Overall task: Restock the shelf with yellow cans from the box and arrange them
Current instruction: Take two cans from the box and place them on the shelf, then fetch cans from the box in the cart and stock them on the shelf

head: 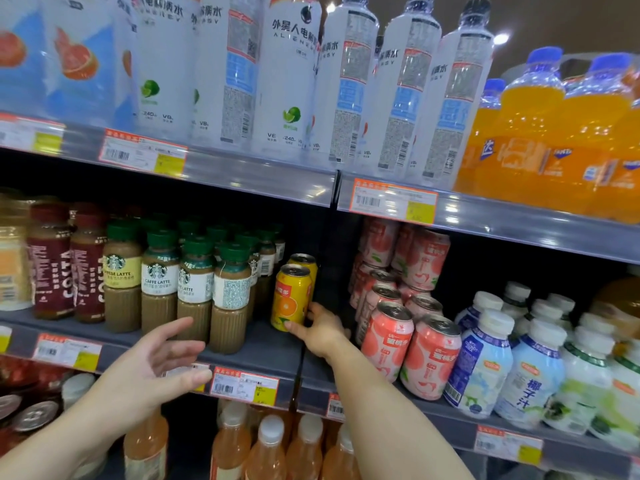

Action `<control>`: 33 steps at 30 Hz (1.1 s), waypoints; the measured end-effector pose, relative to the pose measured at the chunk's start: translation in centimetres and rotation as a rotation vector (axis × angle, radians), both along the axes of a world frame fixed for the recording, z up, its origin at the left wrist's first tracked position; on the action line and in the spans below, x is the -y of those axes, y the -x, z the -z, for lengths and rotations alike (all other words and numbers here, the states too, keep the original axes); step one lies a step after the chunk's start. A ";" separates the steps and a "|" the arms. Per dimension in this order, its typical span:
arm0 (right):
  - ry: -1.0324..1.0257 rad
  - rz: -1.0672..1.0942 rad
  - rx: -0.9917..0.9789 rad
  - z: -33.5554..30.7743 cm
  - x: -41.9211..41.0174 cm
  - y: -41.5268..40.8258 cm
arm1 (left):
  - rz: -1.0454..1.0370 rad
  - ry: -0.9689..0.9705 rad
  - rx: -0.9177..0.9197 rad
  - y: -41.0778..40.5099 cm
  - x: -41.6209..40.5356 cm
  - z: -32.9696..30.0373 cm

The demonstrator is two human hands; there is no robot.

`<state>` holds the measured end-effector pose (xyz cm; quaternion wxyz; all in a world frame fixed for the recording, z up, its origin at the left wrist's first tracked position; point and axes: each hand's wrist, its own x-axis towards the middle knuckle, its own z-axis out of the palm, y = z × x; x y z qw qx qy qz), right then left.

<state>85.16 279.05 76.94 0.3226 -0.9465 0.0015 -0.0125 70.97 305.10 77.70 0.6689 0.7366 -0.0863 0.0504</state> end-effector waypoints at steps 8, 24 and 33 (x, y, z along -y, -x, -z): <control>-0.199 -0.061 0.063 -2.1 -0.5 5.3 | -0.038 -0.060 -0.002 0.1 1.2 -0.9; 0.164 0.521 0.118 1.7 32.4 38.3 | 0.202 -0.606 0.374 11.4 38.7 1.8; 0.587 0.994 -0.222 6.6 58.5 58.3 | 0.569 -1.089 0.648 26.9 73.4 5.9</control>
